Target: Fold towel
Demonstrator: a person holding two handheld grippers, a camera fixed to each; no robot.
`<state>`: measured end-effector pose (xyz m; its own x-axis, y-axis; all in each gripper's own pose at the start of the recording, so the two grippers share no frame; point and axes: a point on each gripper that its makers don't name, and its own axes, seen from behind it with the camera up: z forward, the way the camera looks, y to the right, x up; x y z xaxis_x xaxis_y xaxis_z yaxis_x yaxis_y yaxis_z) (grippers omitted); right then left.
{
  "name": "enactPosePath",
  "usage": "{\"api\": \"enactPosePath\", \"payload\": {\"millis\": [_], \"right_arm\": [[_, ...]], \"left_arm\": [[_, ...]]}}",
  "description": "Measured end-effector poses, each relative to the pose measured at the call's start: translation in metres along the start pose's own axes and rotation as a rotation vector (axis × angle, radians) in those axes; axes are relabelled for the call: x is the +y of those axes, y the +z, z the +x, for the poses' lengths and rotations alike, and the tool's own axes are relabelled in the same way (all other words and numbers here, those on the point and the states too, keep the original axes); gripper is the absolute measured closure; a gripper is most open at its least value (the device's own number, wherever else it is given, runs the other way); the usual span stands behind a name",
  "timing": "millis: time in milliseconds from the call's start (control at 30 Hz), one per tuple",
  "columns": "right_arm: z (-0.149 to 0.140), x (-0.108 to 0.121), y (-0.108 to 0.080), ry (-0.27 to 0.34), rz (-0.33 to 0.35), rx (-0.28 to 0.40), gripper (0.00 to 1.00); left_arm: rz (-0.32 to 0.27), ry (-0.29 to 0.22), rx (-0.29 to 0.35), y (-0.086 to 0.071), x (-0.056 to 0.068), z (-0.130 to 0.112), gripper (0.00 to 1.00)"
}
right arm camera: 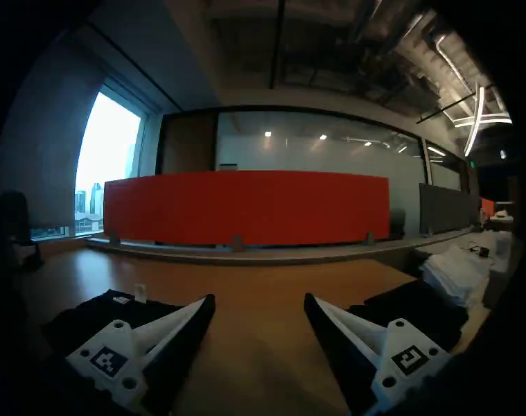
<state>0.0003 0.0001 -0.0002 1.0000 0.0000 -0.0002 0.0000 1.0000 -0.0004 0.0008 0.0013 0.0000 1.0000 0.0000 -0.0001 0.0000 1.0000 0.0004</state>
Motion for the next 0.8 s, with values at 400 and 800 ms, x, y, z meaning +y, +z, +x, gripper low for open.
{"api": "enactPosePath", "payload": {"millis": [400, 800], "right_arm": [[0.016, -0.002, -0.002, -0.012, -0.004, 0.001, 0.0], [0.093, -0.006, -0.001, -0.03, -0.008, 0.004, 0.0]], "left_arm": [[0.015, 0.011, 0.011, 0.0, -0.005, 0.014, 0.03], [0.001, -0.006, 0.029, 0.004, -0.002, 0.094, 0.03]]}}
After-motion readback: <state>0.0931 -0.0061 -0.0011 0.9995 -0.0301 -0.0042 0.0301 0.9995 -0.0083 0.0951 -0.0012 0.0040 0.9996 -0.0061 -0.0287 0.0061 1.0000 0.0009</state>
